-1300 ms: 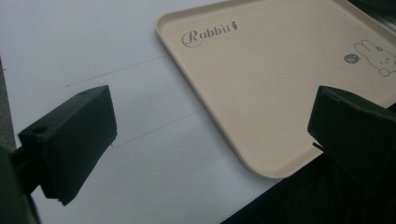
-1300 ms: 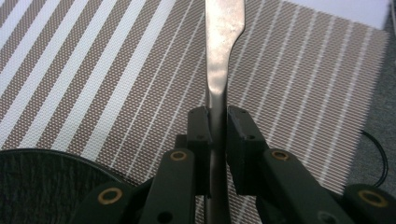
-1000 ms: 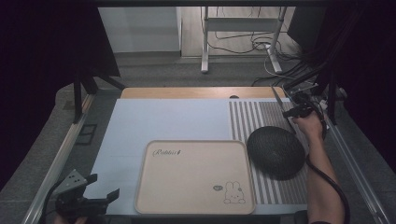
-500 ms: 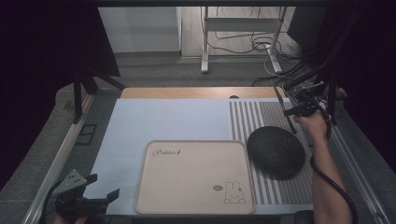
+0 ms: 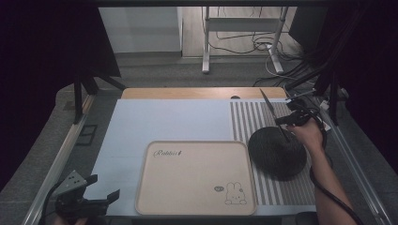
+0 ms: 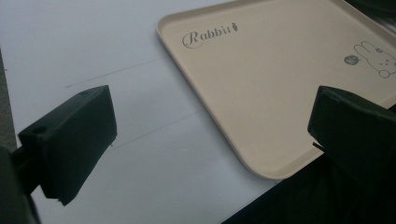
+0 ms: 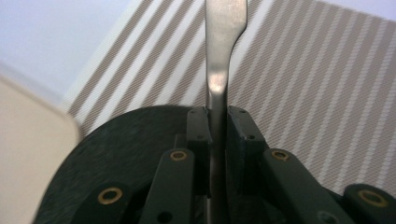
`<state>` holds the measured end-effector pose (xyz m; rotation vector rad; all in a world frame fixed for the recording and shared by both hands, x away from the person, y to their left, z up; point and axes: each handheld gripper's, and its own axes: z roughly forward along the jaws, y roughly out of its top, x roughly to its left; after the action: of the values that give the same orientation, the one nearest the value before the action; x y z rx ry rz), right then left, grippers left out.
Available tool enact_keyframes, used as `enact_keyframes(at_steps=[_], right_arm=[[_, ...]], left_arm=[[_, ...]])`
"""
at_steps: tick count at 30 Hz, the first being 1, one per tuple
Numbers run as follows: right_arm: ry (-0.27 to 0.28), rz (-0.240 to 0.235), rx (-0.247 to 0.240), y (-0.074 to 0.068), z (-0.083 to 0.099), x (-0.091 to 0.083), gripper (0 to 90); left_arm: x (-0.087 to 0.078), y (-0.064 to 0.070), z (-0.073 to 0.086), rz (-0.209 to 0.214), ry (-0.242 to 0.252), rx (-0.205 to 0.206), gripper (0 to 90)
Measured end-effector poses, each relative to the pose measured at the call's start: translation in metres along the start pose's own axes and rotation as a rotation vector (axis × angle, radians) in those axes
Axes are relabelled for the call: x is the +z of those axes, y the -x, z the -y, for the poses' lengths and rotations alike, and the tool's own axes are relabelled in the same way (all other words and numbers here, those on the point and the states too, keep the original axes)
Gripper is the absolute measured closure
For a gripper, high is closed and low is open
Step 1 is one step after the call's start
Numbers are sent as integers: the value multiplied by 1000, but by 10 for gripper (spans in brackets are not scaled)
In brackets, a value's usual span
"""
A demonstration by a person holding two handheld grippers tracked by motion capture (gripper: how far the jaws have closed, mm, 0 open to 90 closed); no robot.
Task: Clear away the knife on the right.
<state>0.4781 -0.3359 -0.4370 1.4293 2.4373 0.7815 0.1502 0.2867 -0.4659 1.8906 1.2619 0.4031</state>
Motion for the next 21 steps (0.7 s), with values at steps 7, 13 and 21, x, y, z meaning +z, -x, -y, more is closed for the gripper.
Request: enact_keyframes(at_steps=[7,13,21], right_arm=[[-26,-35,-51,-31,11,1,801],[-44,-71,-96,-58,18,3,802],[-65,-117,-154,-95,28,5,801]], left_arm=[[0,1,0,-2,-1,5,15],[0,1,0,-4,-1,8,15],[0,1,0,-6,-1,9,15]])
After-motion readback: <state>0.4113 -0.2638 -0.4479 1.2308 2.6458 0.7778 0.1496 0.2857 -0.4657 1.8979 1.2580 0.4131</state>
